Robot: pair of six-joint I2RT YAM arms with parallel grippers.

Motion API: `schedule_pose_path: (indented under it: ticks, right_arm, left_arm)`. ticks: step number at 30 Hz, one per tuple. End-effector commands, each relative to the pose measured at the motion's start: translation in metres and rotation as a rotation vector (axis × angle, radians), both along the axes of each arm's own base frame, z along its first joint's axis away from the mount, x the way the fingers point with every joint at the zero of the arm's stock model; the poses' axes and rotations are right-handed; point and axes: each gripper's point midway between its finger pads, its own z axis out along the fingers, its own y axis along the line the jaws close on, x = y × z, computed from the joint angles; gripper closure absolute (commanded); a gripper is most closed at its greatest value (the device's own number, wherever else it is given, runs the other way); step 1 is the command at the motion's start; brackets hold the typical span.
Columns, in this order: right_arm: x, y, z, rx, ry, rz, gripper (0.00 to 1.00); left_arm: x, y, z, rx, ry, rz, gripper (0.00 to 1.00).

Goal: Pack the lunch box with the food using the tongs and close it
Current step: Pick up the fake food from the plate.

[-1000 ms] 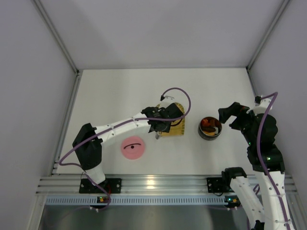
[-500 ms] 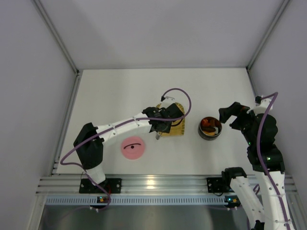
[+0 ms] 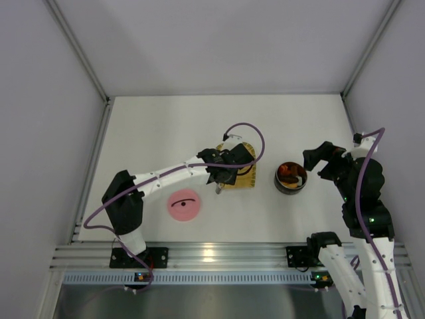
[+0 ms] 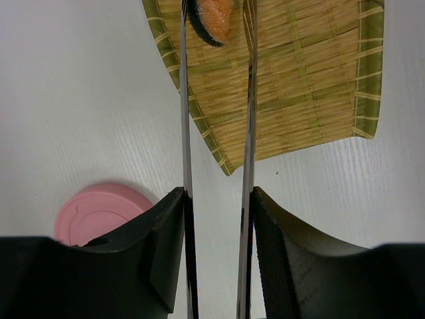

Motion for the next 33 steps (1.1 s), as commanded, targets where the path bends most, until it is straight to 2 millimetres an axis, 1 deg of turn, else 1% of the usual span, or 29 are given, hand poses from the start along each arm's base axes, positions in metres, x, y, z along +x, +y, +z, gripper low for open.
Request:
schedule_pose_path:
  ticks: [1,13,22,33]
  right_arm:
    - [-0.002,-0.005,0.009,-0.015,-0.029,-0.019,0.01]
    - [-0.004,-0.006,0.009,-0.016,-0.028,-0.021,0.01]
    - [-0.004,-0.006,0.009,-0.014,-0.031,-0.021,0.0]
    - [-0.005,-0.005,0.009,-0.015,-0.031,-0.019,0.0]
  left_arm:
    - [0.003,-0.001,-0.002,0.004,-0.01,-0.005,0.52]
    - [0.005,0.004,-0.012,0.049,-0.007,0.002,0.52]
    - [0.006,0.004,-0.011,0.05,-0.01,0.003,0.52]
    - [0.006,0.006,-0.004,0.051,-0.024,0.004,0.62]
